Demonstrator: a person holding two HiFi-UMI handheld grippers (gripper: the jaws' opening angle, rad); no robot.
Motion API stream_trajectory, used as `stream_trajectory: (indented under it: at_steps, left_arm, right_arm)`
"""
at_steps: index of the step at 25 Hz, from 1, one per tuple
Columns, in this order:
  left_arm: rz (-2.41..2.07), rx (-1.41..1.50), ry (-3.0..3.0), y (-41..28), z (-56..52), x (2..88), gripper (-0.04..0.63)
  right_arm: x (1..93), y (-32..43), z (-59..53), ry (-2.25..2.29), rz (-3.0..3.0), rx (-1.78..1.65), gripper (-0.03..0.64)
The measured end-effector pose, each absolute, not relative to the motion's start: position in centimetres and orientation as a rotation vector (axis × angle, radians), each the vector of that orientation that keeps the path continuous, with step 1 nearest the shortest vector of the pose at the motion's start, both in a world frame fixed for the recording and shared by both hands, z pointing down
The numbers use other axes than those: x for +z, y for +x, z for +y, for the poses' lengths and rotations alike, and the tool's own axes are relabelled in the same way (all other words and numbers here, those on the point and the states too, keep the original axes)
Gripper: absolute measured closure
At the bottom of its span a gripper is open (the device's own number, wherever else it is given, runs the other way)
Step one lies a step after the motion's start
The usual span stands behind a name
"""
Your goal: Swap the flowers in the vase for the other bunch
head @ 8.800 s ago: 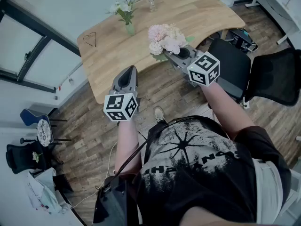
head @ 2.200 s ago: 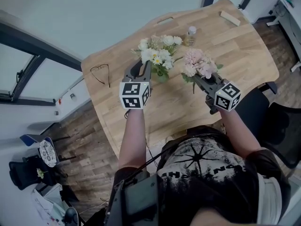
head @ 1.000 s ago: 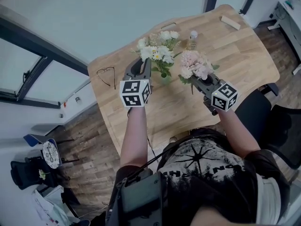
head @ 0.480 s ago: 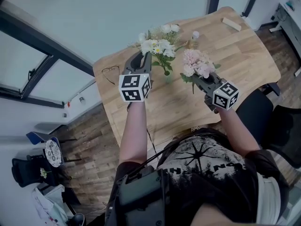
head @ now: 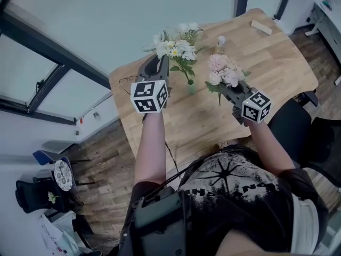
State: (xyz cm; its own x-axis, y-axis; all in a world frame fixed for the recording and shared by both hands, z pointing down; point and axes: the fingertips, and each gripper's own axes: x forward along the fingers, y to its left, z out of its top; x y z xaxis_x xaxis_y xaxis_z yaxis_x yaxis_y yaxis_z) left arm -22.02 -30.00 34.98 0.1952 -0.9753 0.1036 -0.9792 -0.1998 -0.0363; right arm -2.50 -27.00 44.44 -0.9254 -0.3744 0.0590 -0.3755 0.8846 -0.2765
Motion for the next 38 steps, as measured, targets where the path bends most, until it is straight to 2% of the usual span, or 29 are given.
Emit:
stream_trajectory:
  at_steps: [11,31,38]
  left_arm:
    - [-1.994,0.119,2.422,-22.7,-27.6,32.8,0.525]
    - [-2.058,0.153,2.23,-25.2,-22.3,38.8,0.525]
    - [-2.062,0.169,2.133,-26.8,-19.6,41.6,0.525]
  right_arm:
    - [44.0,-2.3,-25.8,0.626,-3.064,0.432,0.569]
    - [41.7,-3.5,-27.6,0.537,-3.095,0.363,0.569]
    - [40.5,-6.9,-28.4,0.457,-3.104,0.341,0.569]
